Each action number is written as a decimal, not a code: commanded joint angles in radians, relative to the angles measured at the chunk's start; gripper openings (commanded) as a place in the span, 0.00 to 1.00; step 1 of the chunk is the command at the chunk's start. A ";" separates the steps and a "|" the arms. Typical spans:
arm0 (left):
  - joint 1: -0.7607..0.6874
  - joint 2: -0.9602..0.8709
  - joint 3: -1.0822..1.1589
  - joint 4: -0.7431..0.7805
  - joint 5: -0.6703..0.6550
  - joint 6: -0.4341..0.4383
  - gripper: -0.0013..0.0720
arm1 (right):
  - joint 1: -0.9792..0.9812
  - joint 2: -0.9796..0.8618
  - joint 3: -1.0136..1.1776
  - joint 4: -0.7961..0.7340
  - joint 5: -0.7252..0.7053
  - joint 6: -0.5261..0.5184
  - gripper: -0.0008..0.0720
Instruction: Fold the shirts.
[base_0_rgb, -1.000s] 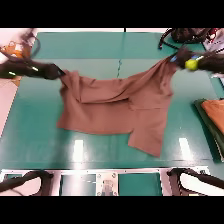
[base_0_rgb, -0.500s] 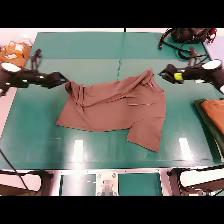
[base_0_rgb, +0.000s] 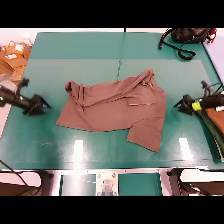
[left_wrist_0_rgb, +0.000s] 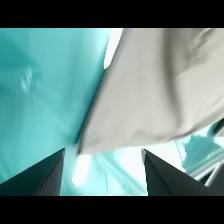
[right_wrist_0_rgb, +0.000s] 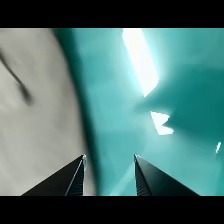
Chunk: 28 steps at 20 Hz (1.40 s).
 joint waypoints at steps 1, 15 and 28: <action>0.014 -0.001 -0.185 0.015 0.123 0.004 0.76 | -0.007 0.008 -0.142 0.035 -0.035 -0.026 0.52; -0.132 0.000 -0.243 -0.179 0.220 0.158 0.05 | 0.155 0.006 -0.196 0.165 -0.135 -0.078 0.33; -0.132 0.533 0.675 -0.349 0.120 0.074 0.05 | 0.155 0.478 0.580 0.335 0.003 -0.082 0.04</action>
